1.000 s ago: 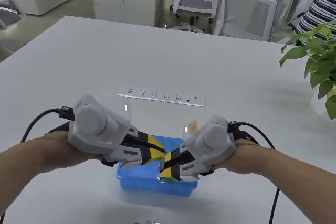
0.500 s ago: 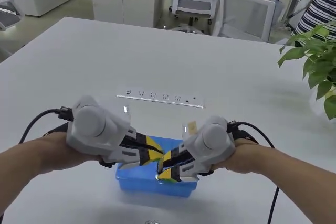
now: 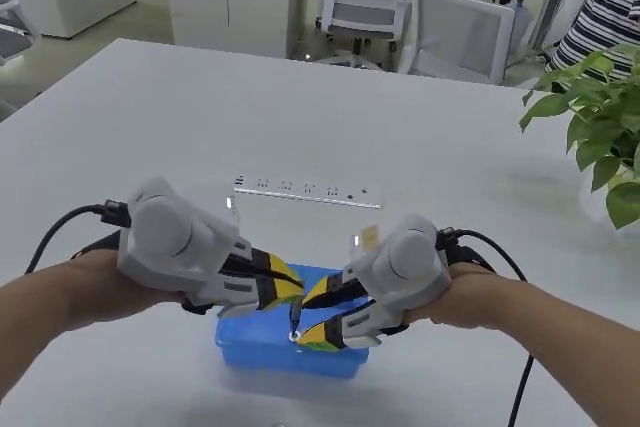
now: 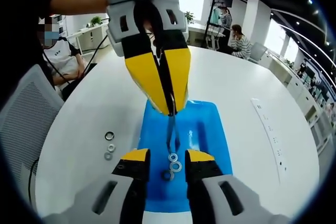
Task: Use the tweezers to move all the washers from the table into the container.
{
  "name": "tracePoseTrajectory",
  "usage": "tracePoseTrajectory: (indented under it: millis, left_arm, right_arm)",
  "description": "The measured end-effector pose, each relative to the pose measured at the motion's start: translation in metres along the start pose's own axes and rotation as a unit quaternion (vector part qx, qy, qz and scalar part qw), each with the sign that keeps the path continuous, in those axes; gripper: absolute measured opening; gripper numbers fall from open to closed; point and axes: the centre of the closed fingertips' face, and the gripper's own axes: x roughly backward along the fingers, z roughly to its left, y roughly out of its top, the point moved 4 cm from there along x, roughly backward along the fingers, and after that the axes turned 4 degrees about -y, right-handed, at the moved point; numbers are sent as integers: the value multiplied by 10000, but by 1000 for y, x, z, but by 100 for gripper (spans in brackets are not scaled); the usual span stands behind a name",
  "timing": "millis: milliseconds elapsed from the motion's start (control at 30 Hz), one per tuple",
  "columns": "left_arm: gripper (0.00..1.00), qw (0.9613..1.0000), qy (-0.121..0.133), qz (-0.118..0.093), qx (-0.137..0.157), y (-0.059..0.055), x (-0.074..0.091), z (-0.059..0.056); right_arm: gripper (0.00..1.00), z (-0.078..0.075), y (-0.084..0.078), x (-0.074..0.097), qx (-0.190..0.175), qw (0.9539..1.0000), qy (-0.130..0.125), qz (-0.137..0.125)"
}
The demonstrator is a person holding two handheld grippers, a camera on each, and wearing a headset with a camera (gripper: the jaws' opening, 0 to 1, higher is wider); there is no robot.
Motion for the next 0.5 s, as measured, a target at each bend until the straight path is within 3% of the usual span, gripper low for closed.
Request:
tracePoseTrajectory:
  millis: [500]
  left_arm:
    - [5,9999,91,9,97,8,10,0]
  right_arm:
    - [38,5,-1,27,-277,9991,-317,-56]
